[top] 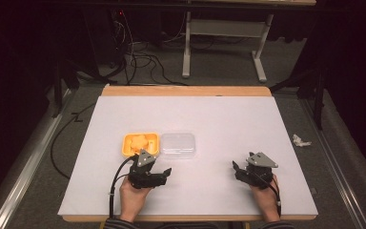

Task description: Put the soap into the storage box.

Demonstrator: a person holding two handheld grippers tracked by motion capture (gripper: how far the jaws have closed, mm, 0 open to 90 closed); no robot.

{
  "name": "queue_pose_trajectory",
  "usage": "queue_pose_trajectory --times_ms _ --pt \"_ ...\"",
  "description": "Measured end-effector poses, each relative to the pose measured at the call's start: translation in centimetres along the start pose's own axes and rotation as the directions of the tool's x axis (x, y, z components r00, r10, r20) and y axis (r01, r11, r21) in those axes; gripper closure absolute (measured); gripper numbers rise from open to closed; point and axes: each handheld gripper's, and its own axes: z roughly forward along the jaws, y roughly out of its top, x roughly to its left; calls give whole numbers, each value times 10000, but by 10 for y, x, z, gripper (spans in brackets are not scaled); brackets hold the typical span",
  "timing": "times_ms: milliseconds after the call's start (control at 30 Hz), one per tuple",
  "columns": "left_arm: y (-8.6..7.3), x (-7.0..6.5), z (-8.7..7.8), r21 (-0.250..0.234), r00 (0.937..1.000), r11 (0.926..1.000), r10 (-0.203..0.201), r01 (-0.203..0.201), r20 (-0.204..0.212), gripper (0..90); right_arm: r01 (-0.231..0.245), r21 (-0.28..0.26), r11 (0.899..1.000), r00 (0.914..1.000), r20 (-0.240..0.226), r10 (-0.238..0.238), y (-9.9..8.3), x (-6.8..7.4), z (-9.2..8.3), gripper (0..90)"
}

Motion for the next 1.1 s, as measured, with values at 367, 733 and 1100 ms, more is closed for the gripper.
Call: queue_pose_trajectory --times_ms 367,733,1100 --pt "-6 2 2 -4 9999 10000 44 -44 -135 282 6 -16 10000 10000 21 -6 0 0 0 275" --pt "-11 4 3 -42 9997 9998 -185 184 -185 280 23 43 10000 10000 -10 -23 0 0 0 275" --pt "-15 8 4 -20 9993 9998 -197 196 -304 279 62 47 10000 10000 17 -62 0 1 1 275"
